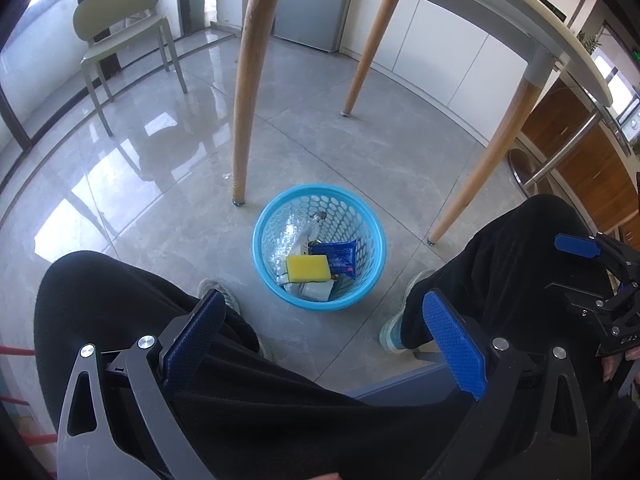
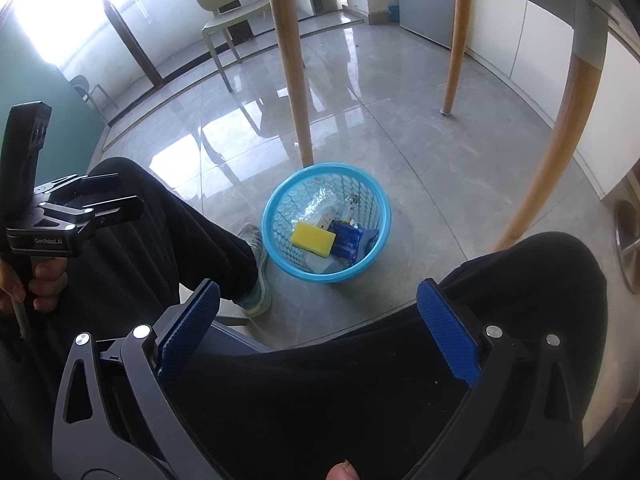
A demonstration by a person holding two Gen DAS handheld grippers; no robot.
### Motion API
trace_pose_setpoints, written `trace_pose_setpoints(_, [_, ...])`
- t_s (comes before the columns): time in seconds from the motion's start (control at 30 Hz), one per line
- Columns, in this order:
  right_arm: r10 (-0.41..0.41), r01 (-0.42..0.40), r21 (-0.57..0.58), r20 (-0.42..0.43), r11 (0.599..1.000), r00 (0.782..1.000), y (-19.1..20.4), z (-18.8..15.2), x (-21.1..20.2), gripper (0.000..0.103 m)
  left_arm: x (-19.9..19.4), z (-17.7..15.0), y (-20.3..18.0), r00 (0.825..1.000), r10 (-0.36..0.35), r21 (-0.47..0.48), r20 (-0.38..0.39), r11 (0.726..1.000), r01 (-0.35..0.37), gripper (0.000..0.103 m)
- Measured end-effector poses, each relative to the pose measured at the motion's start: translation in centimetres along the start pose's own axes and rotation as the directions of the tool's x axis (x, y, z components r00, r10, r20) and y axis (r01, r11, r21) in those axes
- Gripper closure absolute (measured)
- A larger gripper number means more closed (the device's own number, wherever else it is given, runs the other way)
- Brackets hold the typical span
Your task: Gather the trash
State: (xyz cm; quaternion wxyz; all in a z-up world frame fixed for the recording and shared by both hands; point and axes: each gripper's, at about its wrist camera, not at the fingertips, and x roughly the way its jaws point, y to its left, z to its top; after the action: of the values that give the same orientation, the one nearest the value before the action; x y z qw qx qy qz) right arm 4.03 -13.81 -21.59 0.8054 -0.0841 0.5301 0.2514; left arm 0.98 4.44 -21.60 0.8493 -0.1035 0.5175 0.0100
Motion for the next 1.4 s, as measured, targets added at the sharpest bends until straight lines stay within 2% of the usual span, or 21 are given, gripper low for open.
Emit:
trace_pose_setpoints(0.3, [0.010, -0.010, 0.038, -0.006, 0.999, 1.000, -0.70, 0.10, 0.19, 0.009, 0.68, -0.02, -0.14, 0.999, -0.023, 0.013, -0.029, 1.000, 0.024, 0.006])
trace_pose_setpoints(0.77, [-0.003, 0.003, 0.031, -0.014, 1.000, 1.000, -0.18, 0.12, 0.71, 0.009, 0.21, -0.01, -0.40, 1.000, -0.024, 0.025, -0.003, 0.999, 0.024, 0.006])
trace_pose_setpoints(1.4, [-0.001, 0.002, 0.034, -0.017, 0.999, 1.000, -0.32, 0.24, 0.75, 0.009, 0.42, 0.09, -0.59, 1.000, -0.026, 0.030, -0.007, 0.999, 0.026, 0.006])
